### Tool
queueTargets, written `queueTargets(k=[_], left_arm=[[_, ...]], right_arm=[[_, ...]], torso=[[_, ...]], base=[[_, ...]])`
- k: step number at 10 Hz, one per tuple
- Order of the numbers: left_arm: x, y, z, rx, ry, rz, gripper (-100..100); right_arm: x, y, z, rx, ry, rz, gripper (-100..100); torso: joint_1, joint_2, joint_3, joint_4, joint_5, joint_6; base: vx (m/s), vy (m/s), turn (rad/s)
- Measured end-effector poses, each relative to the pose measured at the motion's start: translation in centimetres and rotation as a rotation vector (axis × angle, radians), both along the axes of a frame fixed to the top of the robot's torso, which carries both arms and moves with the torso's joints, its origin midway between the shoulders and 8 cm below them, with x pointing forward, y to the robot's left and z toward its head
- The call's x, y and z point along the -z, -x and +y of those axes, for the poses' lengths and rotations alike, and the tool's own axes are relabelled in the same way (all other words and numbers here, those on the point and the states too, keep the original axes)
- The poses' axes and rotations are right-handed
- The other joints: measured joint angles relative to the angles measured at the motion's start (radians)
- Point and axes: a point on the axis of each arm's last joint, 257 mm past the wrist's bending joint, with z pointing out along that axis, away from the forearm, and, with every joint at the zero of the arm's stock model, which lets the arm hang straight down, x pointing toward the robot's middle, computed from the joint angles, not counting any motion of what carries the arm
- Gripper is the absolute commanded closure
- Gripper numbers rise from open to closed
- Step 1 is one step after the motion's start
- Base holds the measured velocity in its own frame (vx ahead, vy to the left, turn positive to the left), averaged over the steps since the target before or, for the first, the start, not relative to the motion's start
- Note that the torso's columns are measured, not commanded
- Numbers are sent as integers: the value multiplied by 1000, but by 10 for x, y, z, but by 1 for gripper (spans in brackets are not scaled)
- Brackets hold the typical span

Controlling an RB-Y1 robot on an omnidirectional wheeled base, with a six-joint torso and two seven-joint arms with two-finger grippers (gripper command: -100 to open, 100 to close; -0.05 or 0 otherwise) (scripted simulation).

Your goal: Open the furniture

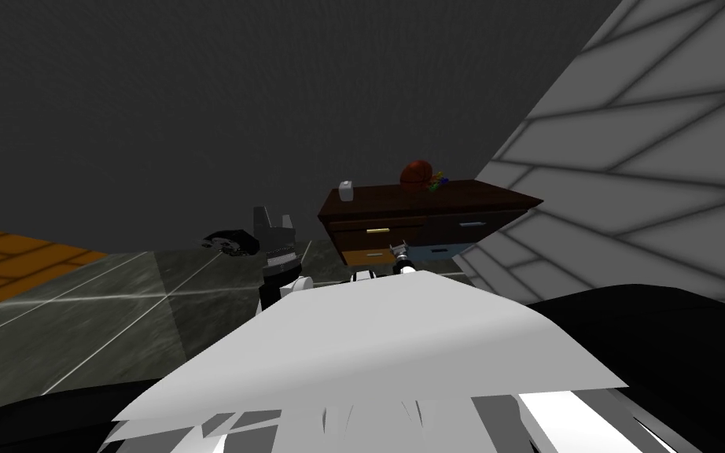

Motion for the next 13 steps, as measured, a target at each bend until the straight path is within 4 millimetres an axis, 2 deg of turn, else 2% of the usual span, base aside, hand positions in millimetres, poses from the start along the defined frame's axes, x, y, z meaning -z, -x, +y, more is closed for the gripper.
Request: queueTargets(k=[5,13], left_arm=[[0,0,0,0,0,0,0],[0,0,0,0,0,0,0]], right_arm=[[0,0,-3,-15,202,11,-100],[-14,-5,0,-56,495,-17,-100]], torso=[[0,0,0,0,0,0],[0,0,0,0,0,0]], base=[[25,43,32],[18,50,38]])
